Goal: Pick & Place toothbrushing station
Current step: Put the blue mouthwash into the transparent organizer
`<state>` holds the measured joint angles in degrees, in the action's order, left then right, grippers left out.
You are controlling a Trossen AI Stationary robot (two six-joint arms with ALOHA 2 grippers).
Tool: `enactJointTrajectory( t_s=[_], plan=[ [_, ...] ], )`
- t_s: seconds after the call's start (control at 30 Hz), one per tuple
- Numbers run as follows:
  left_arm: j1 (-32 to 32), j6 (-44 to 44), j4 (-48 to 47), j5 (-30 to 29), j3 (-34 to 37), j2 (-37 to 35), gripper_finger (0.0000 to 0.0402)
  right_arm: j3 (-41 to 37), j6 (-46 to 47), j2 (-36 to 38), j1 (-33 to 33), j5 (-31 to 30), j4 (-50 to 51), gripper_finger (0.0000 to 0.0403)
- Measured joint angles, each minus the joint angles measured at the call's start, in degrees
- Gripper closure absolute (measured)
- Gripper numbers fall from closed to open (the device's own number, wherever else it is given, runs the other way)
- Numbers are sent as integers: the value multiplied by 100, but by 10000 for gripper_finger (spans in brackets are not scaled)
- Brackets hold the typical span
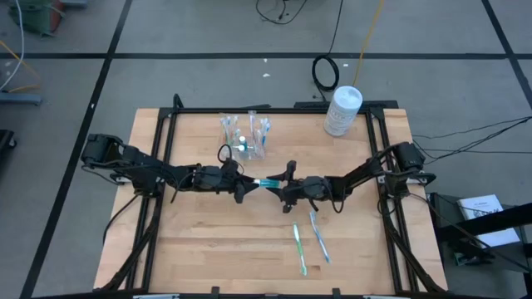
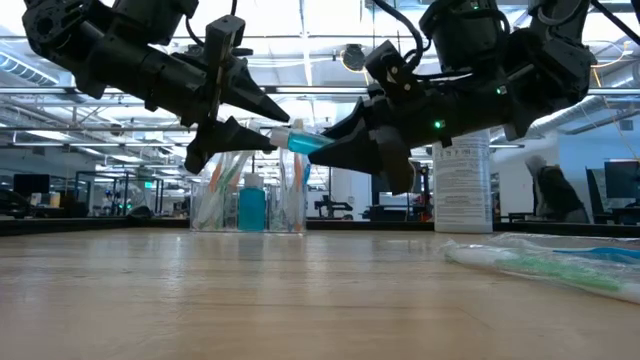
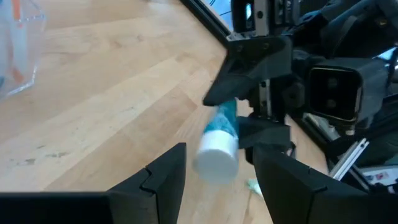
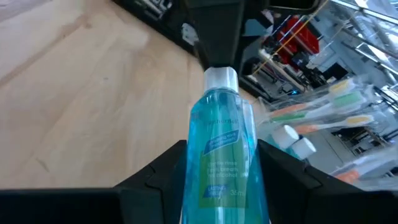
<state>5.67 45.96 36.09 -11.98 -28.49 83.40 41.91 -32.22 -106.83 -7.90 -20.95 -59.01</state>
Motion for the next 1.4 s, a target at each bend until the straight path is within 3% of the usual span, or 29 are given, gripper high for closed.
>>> enactJointTrajectory(
  t_s=[0.23,0.53,0.67,0.87,1.0,1.4],
  plan=[
    [0,-124,45,-29,2,0,218,0,1,4,107,15,-181,242],
    [-181,-84,147,-169,4,-2,302,-2,-22,4,120,-24,-177,242],
    [-229,-81,134,145,11,-4,292,-9,-40,4,121,-5,-174,242],
    [-248,-203,159,-29,11,-4,235,-4,-45,4,164,28,-209,242],
    [-294,-253,162,-22,11,-4,221,-4,-62,4,162,28,-211,241],
    [-309,-458,319,-7,9,-9,291,-4,-268,4,251,19,-327,239]
  ],
)
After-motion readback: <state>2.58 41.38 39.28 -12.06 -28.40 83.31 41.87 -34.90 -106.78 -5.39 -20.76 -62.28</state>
